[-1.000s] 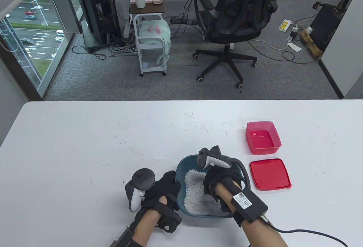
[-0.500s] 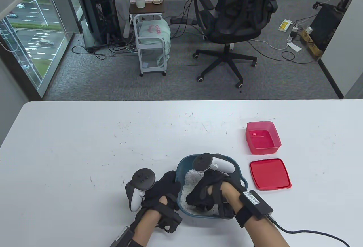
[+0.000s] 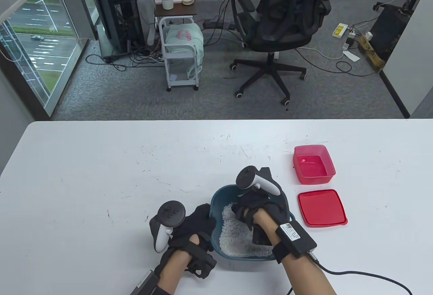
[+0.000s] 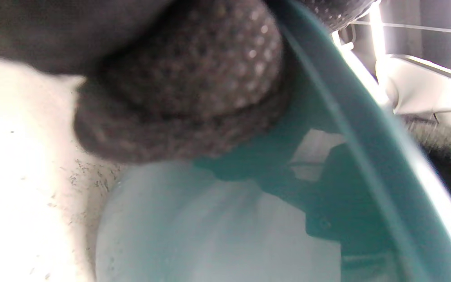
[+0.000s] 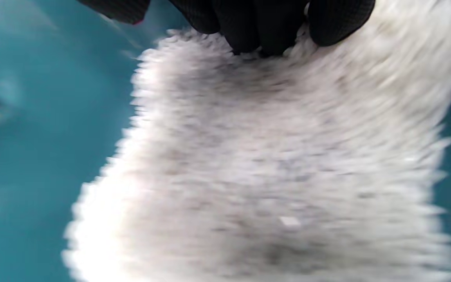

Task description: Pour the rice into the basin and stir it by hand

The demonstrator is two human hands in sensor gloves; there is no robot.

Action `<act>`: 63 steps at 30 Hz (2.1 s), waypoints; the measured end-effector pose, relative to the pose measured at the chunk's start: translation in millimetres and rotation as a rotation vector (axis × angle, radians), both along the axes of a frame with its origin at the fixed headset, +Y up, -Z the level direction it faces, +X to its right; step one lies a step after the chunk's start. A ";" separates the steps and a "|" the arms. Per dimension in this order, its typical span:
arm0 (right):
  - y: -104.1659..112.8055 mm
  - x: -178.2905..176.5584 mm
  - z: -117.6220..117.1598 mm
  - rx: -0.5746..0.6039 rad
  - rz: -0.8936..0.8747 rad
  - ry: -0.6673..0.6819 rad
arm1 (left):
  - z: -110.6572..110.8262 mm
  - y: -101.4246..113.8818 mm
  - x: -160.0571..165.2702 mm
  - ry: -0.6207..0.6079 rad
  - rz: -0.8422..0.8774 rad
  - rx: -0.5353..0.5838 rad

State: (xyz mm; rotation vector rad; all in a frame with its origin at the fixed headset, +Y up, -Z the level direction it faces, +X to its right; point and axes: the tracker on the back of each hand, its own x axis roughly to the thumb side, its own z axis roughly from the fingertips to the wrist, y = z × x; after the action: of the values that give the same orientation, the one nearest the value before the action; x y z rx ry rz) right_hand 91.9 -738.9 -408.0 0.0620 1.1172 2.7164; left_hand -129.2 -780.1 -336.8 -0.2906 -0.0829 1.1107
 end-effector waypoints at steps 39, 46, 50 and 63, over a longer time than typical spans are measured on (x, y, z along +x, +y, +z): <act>-1.2 -7.4 -2.7 0.045 0.121 0.024 | -0.4 0.5 -0.3 0.000 0.010 -0.007; -14.4 -15.9 23.8 -0.065 0.395 0.159 | 0.4 0.5 1.7 0.000 0.009 -0.011; -23.5 -26.0 36.8 -0.147 0.367 0.236 | 1.0 0.3 1.6 0.008 0.011 -0.014; -19.2 -27.3 16.0 -0.342 -0.544 0.176 | 1.0 -0.2 1.6 -0.007 0.017 -0.010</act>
State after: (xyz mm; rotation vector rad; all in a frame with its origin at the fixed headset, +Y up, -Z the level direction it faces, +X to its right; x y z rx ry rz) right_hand 64.6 -758.1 -392.1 0.4834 1.3590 2.0493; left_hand -127.7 -780.3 -335.9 -0.3033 -0.0866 1.1274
